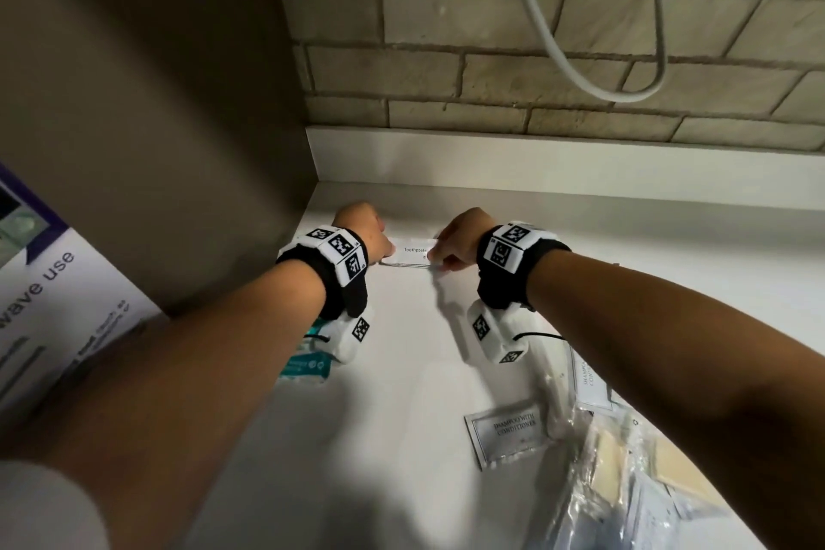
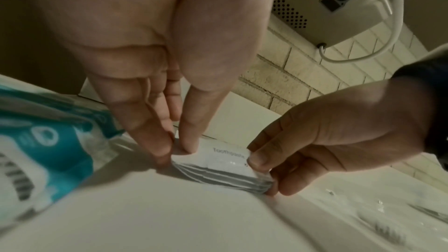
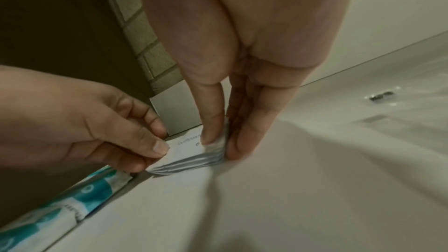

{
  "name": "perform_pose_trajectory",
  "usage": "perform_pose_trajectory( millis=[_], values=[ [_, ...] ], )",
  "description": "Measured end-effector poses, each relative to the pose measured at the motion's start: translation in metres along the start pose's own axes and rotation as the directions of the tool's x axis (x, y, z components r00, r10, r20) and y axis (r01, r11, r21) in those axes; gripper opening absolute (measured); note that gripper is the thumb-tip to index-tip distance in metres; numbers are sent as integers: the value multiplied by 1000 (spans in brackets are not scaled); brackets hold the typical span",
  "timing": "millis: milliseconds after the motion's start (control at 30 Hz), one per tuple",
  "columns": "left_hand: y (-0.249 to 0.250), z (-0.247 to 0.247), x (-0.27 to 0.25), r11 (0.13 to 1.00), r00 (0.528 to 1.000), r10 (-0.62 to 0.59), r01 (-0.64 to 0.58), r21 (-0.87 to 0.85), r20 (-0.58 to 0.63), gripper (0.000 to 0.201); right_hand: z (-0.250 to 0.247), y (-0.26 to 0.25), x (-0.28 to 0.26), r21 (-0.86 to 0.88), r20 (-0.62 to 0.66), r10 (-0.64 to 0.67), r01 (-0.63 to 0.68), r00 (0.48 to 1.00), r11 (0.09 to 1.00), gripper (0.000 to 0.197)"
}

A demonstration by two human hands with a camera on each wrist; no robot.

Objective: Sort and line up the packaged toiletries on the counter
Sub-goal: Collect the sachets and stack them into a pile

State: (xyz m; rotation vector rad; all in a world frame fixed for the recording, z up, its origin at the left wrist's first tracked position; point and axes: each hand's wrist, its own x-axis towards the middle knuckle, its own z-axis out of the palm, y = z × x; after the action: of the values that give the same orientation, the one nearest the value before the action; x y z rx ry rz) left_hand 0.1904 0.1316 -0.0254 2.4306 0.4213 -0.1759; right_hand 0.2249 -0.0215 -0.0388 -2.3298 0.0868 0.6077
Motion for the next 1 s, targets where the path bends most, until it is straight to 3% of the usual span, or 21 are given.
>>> perform_pose_trajectory(
  millis=[133,300,400,633,767,1000],
  values=[
    [2,4,1,998,1000,6,-7,56,9,37,1,2,3,-102,-38,-21,17,999,995,32],
    [5,3,-1,990,999,35,-36,138,5,24,-4,1,2,-77,-5,-70,69,998,995,26],
    [4,3,-1,984,999,43,-42,172,-5,26,-4,-1,-2,-132,1,-90,89,996,987,26],
    [3,3,1,977,998,58,-57,206,-1,26,-1,-5,-9,-435,-23,-159,133,987,890,15],
    [3,3,1,976,998,63,-62,208,1,25,-4,1,-8,-374,-25,-230,204,973,905,33],
    [0,4,2,977,997,78,-76,199,-2,24,-1,6,-8,-267,-21,-243,228,970,936,37]
  ],
)
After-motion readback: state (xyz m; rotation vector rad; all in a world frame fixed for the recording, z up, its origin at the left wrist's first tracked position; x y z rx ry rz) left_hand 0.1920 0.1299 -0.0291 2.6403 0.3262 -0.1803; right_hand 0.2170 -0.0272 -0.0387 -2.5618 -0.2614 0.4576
